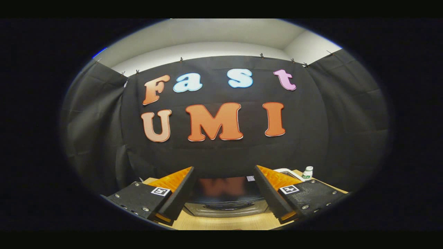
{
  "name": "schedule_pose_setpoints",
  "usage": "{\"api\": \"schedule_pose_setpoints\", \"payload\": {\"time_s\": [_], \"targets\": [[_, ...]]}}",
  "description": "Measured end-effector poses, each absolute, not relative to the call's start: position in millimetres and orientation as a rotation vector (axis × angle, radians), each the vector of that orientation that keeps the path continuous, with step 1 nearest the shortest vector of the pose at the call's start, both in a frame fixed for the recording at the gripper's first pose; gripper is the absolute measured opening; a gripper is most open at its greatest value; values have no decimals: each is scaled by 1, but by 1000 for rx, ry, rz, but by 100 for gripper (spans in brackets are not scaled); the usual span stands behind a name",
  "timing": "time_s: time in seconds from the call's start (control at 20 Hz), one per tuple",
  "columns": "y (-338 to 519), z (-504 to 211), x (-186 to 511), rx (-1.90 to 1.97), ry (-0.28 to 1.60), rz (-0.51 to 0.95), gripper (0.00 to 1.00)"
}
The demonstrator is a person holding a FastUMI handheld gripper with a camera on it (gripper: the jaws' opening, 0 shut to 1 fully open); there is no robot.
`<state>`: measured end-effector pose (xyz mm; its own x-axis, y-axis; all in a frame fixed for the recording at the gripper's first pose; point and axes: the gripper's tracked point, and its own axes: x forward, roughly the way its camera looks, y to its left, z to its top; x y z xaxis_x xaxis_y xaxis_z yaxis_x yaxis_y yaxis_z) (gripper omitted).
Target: Open the toaster oven, put the food inside, and close the toaster oven door.
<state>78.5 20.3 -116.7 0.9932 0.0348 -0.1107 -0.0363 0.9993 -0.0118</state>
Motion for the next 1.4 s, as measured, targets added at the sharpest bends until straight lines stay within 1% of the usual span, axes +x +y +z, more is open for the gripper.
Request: {"api": "schedule_pose_setpoints", "payload": {"time_s": [0.4,0.55,0.7,0.9,1.4], "targets": [[20,-217,113,-145,302,50,99],[15,-257,122,-128,387,53,99],[11,-281,128,-98,444,49,99],[11,-298,133,-98,478,55,99],[12,-296,130,-103,476,61,100]]}}
